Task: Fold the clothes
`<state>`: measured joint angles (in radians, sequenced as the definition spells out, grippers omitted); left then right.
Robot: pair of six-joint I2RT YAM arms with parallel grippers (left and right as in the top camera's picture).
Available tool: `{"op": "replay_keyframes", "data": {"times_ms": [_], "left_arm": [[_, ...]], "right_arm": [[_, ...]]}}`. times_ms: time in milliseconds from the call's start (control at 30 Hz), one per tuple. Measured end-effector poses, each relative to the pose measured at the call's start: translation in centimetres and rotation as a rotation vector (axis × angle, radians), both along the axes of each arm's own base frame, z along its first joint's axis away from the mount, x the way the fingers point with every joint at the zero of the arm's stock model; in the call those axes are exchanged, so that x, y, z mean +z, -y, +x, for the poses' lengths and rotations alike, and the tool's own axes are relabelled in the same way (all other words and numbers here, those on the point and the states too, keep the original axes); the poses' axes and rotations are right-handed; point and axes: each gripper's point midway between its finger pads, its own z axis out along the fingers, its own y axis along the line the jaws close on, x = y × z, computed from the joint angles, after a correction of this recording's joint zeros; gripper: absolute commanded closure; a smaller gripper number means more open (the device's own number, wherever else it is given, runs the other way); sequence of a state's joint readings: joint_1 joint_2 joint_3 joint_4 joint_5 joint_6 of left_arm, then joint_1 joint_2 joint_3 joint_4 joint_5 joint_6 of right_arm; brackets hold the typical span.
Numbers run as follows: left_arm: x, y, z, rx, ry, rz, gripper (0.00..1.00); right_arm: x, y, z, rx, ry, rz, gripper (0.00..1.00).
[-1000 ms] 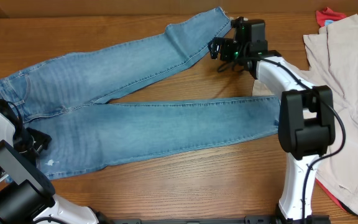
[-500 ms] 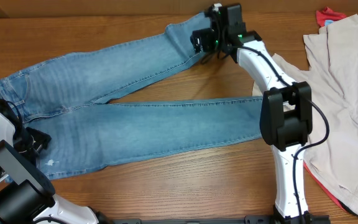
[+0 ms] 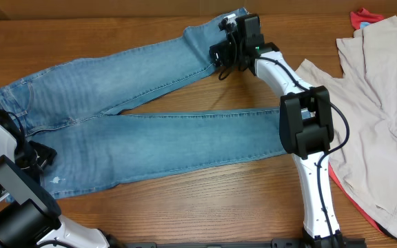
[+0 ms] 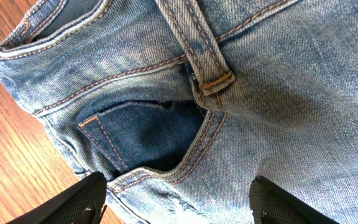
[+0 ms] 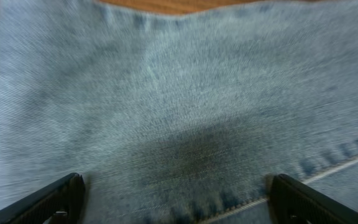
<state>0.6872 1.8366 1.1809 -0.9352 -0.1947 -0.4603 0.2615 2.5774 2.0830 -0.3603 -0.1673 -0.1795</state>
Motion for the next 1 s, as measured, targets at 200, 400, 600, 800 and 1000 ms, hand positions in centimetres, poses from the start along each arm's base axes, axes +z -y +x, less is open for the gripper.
{"op": "replay_keyframes", "data": {"times_ms": [200, 400, 600, 800, 1000], "left_arm": [[0.0, 0.0, 0.0, 0.000, 0.000, 0.000, 0.23], [0.0, 0.0, 0.0, 0.000, 0.000, 0.000, 0.23], [0.0, 0.0, 0.0, 0.000, 0.000, 0.000, 0.23], [0.0, 0.0, 0.0, 0.000, 0.000, 0.000, 0.23], [0.0, 0.0, 0.0, 0.000, 0.000, 0.000, 0.23]], "right_arm": [[-0.6, 0.1, -0.3, 0.005, -0.017, -0.012, 0.00], [-1.2, 1.4, -0.8, -0.034, -0.058, -0.086, 0.00], [-1.5, 3.1, -1.6, -0.093, -0.116, -0.144, 0.00], [-1.6, 5.5, -2.4, -0.159, -0.187, -0.152, 0.00], [-1.6, 8.8, -3.3, -0.248, -0.258, -0.164, 0.00]]}}
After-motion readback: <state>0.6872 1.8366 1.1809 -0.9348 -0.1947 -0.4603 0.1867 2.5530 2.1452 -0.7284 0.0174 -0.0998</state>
